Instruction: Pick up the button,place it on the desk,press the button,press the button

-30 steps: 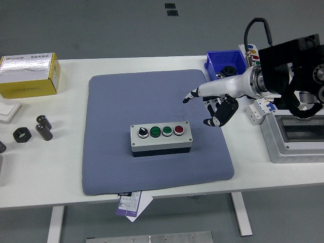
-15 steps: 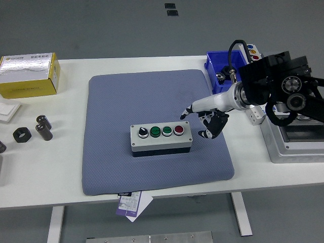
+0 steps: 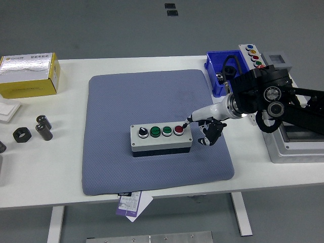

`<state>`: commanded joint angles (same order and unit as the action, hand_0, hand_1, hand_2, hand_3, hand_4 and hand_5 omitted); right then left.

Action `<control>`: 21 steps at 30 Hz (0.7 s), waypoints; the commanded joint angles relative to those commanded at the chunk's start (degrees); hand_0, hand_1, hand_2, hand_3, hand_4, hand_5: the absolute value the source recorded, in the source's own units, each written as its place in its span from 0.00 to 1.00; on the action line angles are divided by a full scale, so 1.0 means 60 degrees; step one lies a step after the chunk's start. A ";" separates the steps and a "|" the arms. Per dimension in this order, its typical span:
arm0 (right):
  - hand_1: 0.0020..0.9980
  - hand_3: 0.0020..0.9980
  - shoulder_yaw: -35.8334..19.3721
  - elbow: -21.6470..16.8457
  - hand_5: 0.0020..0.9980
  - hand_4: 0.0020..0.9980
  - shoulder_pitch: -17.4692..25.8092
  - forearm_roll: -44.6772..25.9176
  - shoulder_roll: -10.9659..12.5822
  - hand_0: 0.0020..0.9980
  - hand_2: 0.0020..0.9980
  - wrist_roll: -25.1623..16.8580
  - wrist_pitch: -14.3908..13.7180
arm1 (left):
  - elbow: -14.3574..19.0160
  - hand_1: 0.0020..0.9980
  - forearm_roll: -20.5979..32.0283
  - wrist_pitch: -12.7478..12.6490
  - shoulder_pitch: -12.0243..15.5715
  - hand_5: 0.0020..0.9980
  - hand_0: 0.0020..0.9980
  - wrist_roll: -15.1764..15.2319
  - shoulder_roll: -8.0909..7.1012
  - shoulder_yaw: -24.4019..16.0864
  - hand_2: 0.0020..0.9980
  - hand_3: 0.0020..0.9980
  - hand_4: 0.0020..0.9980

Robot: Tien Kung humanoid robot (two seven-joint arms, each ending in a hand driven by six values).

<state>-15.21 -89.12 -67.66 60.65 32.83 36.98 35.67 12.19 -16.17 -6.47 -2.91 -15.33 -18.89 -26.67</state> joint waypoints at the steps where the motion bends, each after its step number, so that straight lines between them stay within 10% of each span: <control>1: 0.17 1.00 -0.0014 0.0015 0.00 0.42 -0.0013 0.0000 -0.0010 0.03 0.26 0.0000 0.0003 | 0.0001 0.50 -0.0014 -0.0001 0.0003 0.13 0.62 -0.0006 -0.0003 -0.0015 0.49 0.59 0.65; 21: 0.17 1.00 0.0408 0.0565 0.00 0.43 0.0102 0.0029 -0.0531 0.03 0.25 0.0000 -0.0193 | 0.0013 0.50 -0.0167 -0.0025 -0.0004 0.13 0.62 -0.0075 -0.0002 -0.0161 0.49 0.59 0.65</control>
<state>-12.76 -85.73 -67.05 60.82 29.64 36.98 34.51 12.27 -17.17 -6.62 -2.93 -15.78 -18.90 -27.64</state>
